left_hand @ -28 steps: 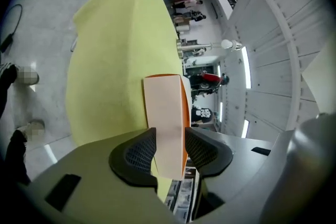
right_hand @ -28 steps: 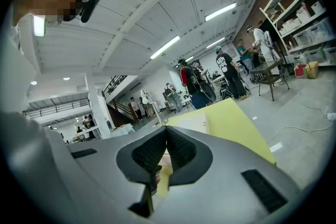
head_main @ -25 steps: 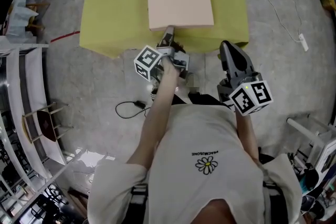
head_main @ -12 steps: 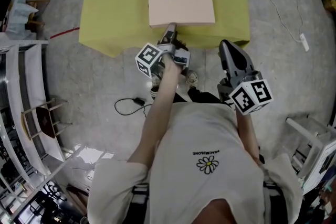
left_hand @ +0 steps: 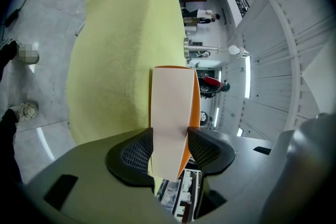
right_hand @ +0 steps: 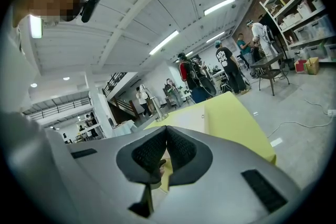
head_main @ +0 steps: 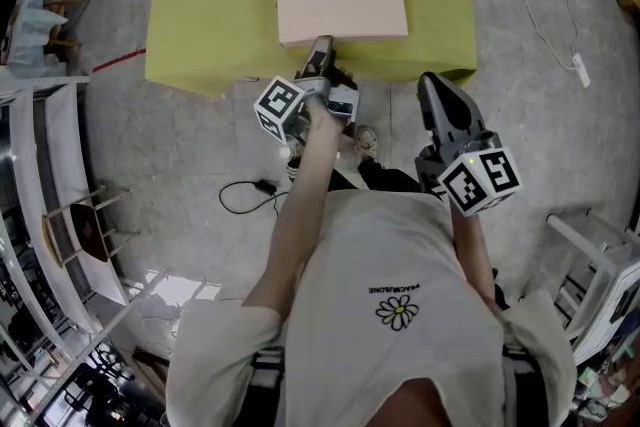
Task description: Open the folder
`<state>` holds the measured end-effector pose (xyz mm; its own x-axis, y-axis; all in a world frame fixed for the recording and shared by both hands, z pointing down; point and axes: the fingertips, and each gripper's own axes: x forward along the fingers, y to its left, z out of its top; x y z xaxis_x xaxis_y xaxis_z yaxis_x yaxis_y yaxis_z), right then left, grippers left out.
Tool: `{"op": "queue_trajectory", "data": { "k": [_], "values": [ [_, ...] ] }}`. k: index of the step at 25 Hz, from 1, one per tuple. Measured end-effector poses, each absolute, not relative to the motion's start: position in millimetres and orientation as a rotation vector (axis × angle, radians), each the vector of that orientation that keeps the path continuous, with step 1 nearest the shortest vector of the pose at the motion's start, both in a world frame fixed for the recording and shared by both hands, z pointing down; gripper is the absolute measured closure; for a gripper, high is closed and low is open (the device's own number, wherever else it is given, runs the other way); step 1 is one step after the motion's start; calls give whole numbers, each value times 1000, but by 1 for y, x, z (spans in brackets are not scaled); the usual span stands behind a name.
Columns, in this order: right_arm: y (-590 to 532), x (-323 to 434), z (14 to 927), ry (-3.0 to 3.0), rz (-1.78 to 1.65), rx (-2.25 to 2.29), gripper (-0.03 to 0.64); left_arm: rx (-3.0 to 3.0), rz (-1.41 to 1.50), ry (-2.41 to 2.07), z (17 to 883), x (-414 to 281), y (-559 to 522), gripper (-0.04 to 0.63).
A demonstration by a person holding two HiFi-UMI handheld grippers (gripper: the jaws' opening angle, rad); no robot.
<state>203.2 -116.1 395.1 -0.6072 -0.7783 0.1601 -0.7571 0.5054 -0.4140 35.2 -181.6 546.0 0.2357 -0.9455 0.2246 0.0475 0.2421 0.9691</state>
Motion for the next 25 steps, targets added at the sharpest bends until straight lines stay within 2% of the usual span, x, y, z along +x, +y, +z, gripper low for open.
{"op": "queue_trajectory", "data": {
  "k": [5,14,20,25],
  "values": [
    [-116,194,397,2716,-713,-1342,604,1109,-861,-1175,549,32,-180,350],
    [-115,185,401,2734,-723,-1329,603,967,-1103,-1177,549,24,-184,357],
    [-120,186,419,2685,-845,-1314,604,1099,-970,-1305,551,20,-192,368],
    [-139,182,440,2611,-1073,-1276,603,1112,-987,-1330,549,19,-189,387]
  ]
}}
